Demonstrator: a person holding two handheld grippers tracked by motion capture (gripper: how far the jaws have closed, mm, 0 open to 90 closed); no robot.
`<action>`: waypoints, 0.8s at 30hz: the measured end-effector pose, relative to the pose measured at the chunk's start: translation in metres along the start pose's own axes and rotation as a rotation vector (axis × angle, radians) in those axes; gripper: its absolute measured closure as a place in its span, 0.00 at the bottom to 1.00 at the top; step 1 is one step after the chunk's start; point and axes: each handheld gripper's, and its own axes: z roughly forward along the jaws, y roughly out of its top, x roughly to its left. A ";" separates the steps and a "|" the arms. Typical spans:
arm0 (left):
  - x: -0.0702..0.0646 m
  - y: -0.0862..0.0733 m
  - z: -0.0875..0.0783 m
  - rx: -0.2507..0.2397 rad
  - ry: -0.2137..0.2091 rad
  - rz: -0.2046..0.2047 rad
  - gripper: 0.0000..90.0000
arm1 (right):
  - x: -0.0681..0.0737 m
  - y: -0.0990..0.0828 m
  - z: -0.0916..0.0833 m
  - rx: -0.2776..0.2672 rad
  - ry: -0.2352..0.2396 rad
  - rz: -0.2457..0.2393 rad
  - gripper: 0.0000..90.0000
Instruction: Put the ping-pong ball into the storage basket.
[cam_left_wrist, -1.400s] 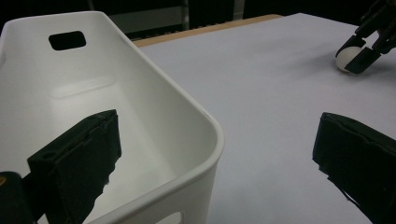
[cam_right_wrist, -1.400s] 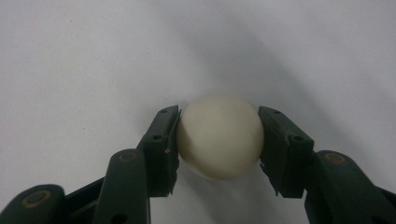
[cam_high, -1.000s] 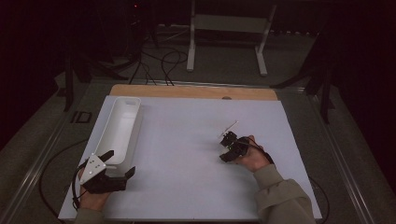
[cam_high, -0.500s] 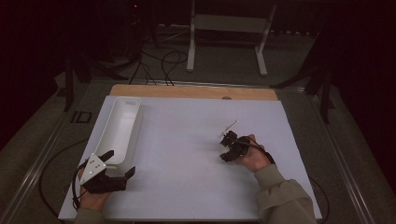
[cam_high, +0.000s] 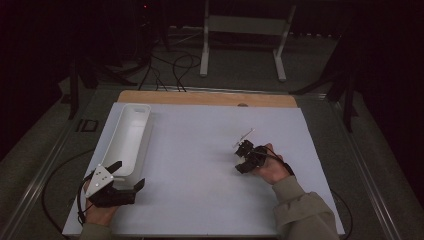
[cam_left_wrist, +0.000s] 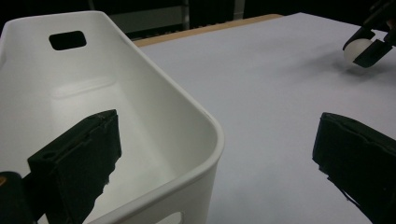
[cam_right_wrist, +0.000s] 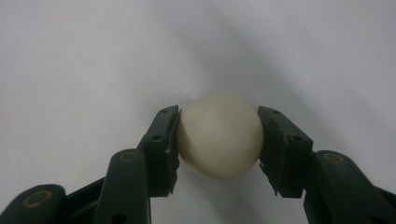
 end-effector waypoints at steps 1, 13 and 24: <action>0.000 0.000 0.000 0.001 0.000 0.001 0.02 | 0.000 0.000 -0.001 0.001 0.001 0.000 0.56; 0.000 0.000 0.000 0.001 0.000 0.001 0.02 | 0.002 0.003 -0.008 -0.011 -0.005 -0.014 0.56; 0.000 0.000 0.000 0.001 0.000 0.002 0.02 | 0.006 0.009 -0.016 -0.022 0.008 -0.033 0.56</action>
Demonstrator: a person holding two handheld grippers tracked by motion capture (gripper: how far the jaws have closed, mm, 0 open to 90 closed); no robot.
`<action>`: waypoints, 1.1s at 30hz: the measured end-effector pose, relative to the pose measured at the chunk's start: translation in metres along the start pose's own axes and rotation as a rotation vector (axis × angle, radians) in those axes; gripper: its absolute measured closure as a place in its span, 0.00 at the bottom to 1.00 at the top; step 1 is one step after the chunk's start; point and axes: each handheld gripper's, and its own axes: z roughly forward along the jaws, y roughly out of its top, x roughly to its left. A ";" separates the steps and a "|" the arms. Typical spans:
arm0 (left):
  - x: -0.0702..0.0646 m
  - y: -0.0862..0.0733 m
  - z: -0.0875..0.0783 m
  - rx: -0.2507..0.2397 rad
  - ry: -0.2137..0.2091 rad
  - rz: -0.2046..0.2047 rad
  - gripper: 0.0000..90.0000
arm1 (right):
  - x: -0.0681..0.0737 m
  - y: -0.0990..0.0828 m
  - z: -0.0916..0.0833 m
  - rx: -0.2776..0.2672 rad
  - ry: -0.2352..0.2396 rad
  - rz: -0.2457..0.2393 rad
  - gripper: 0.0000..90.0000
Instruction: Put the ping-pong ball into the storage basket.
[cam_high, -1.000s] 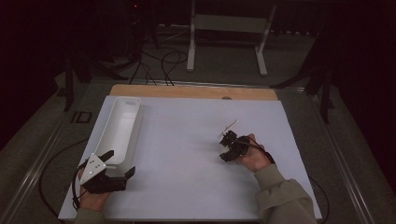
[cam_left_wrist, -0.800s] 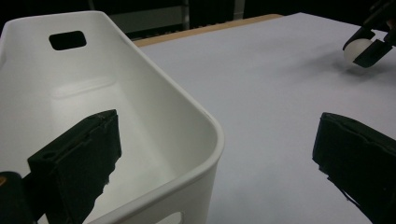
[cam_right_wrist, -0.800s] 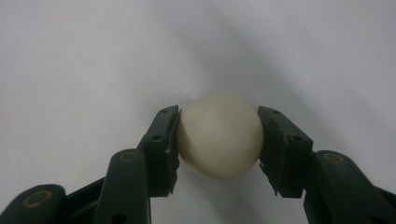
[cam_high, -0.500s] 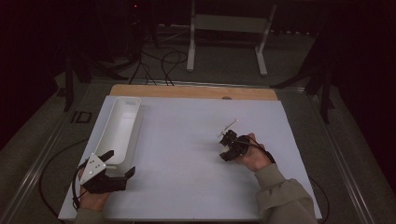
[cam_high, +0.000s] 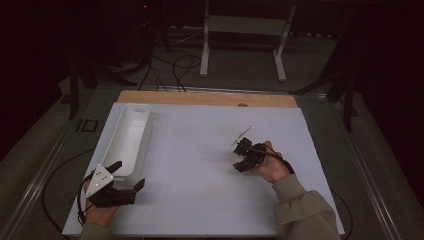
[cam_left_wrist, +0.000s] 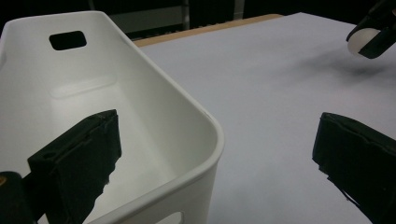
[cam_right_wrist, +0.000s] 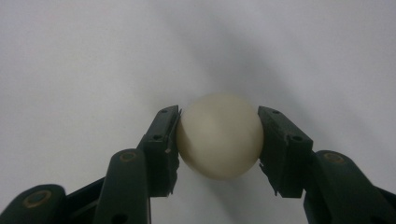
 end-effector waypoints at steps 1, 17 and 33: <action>0.000 0.000 0.000 0.000 0.000 0.000 0.02 | 0.000 0.001 -0.001 -0.002 0.001 -0.008 0.56; 0.000 0.000 0.000 0.000 0.000 0.000 0.02 | 0.002 0.007 -0.012 -0.021 0.016 -0.016 0.56; 0.000 0.000 0.000 0.000 0.002 0.001 0.02 | 0.003 0.014 -0.020 -0.032 0.016 -0.028 0.56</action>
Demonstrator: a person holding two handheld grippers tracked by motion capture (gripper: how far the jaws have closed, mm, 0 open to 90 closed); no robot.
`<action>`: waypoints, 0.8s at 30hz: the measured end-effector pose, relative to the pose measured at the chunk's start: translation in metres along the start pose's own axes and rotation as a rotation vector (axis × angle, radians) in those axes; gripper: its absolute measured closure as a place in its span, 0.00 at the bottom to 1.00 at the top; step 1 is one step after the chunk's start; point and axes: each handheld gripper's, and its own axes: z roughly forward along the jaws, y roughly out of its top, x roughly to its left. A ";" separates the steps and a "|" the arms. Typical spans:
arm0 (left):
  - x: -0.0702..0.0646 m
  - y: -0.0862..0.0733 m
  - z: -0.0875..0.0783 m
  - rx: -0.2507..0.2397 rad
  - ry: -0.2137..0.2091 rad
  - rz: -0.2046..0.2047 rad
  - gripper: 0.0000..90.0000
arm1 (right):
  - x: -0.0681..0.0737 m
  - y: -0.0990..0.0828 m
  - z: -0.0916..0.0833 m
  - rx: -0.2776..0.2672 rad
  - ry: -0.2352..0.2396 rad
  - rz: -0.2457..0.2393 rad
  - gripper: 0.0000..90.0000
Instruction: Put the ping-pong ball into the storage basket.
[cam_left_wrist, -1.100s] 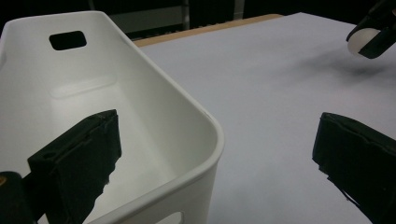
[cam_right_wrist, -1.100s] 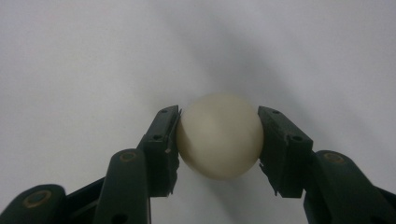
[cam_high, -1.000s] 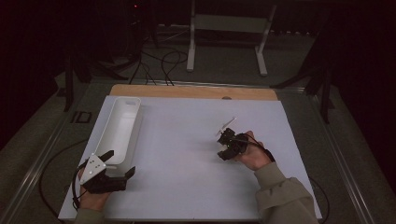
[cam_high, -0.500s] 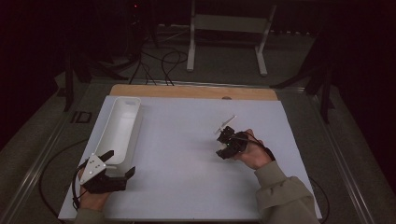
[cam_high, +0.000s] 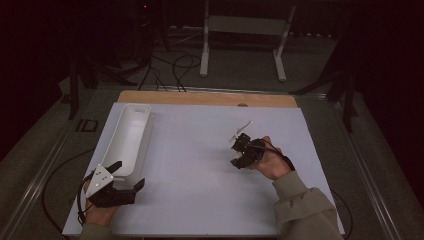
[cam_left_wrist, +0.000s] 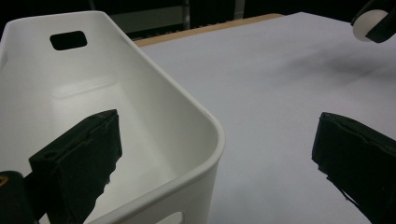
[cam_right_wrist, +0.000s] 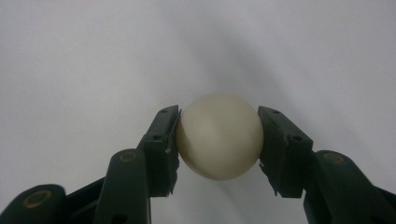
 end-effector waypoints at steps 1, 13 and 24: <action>0.000 0.000 0.000 0.000 0.000 0.000 0.02 | 0.000 0.001 -0.001 0.000 0.000 0.001 0.56; 0.000 0.000 0.000 -0.004 -0.011 -0.007 0.01 | 0.003 0.012 -0.006 -0.001 -0.007 -0.025 0.56; 0.000 0.000 0.001 -0.001 -0.014 -0.005 0.00 | 0.005 0.023 -0.013 -0.005 -0.010 -0.036 0.56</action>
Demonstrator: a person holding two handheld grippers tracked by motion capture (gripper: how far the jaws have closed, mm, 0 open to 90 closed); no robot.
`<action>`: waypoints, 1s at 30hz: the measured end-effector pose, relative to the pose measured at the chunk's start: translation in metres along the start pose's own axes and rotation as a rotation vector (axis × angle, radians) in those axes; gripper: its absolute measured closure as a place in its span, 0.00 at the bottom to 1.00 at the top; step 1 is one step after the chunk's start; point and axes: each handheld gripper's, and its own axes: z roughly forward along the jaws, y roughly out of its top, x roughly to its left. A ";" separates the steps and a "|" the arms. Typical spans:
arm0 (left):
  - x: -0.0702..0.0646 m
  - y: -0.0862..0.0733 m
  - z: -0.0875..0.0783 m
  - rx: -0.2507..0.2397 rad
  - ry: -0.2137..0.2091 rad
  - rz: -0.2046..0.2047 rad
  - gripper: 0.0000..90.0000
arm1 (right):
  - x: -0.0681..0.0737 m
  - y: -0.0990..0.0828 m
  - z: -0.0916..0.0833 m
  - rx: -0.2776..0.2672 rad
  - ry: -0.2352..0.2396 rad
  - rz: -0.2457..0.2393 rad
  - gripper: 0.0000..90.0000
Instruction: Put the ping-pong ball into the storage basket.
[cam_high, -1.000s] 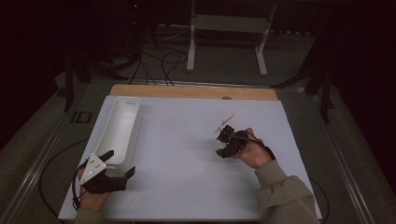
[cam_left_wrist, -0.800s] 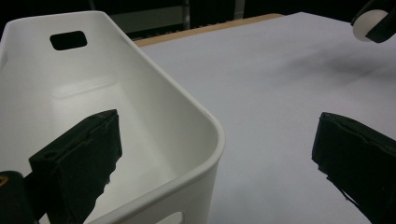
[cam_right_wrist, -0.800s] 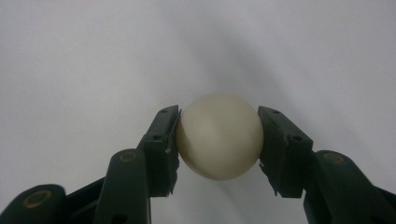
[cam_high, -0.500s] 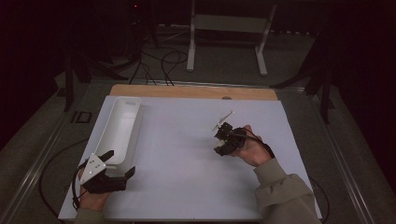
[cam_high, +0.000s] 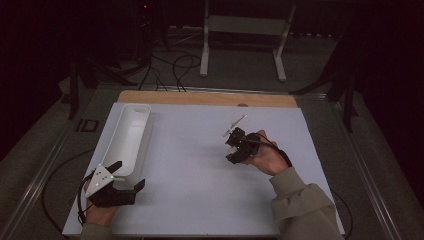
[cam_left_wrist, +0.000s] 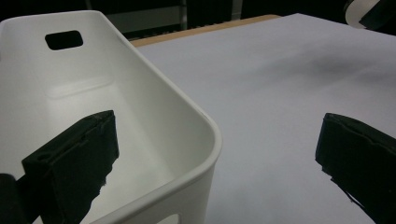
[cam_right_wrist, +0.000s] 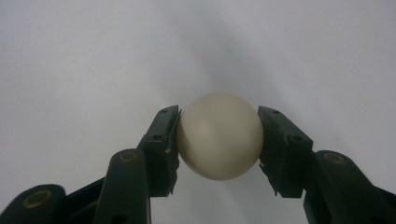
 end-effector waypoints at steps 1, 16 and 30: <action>0.000 0.000 0.000 -0.002 0.000 -0.002 0.00 | 0.000 0.000 0.000 0.000 0.000 0.000 0.56; 0.000 0.000 0.000 -0.003 -0.002 -0.006 0.00 | 0.001 0.011 -0.006 -0.002 -0.003 -0.009 0.56; 0.000 0.000 0.001 -0.004 -0.005 -0.006 0.00 | -0.001 0.022 -0.010 -0.003 -0.012 -0.017 0.56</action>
